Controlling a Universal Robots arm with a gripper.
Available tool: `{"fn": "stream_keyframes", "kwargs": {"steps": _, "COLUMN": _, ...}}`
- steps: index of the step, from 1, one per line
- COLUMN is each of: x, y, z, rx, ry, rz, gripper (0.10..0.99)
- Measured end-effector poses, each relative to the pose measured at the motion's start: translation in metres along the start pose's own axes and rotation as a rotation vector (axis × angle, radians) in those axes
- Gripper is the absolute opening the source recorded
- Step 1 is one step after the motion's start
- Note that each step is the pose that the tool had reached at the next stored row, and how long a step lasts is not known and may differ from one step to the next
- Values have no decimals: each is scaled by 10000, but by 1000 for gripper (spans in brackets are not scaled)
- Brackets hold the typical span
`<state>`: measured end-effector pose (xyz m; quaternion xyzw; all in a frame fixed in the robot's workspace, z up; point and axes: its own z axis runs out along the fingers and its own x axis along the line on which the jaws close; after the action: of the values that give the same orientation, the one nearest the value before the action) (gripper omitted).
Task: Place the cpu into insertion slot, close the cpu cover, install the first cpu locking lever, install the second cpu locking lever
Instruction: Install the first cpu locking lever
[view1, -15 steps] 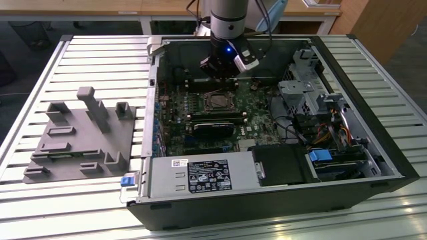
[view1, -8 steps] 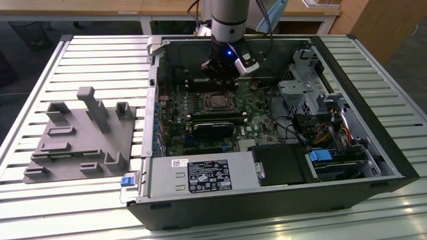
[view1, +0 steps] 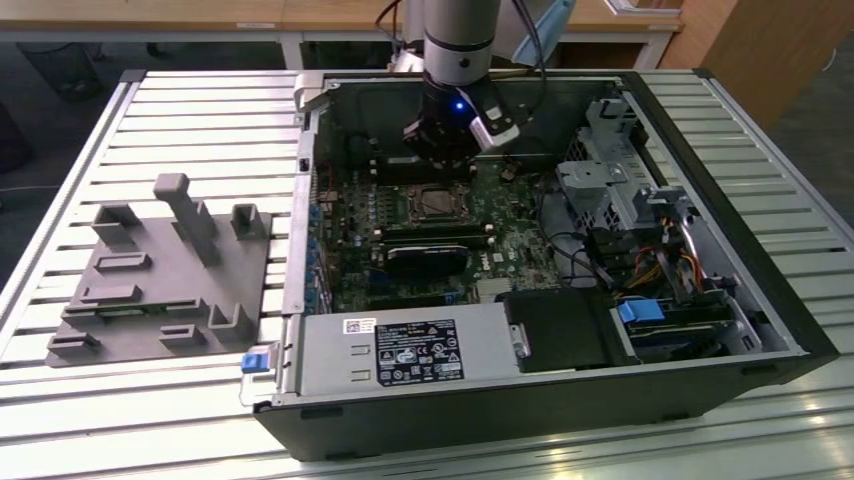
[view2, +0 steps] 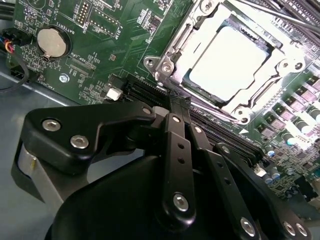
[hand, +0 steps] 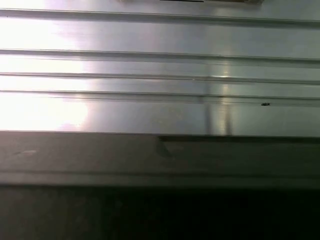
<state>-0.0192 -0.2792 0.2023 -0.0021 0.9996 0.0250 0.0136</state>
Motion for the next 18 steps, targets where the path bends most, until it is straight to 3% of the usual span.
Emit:
{"fn": "stream_keyframes", "kwargs": {"steps": 8, "x": -2, "y": 0, "z": 2, "rx": 43, "ry": 0, "rz": 29, "gripper": 106}}
{"fn": "stream_keyframes", "kwargs": {"steps": 18, "x": -4, "y": -2, "z": 33, "rx": 200, "ry": 1, "rz": 81, "gripper": 106}}
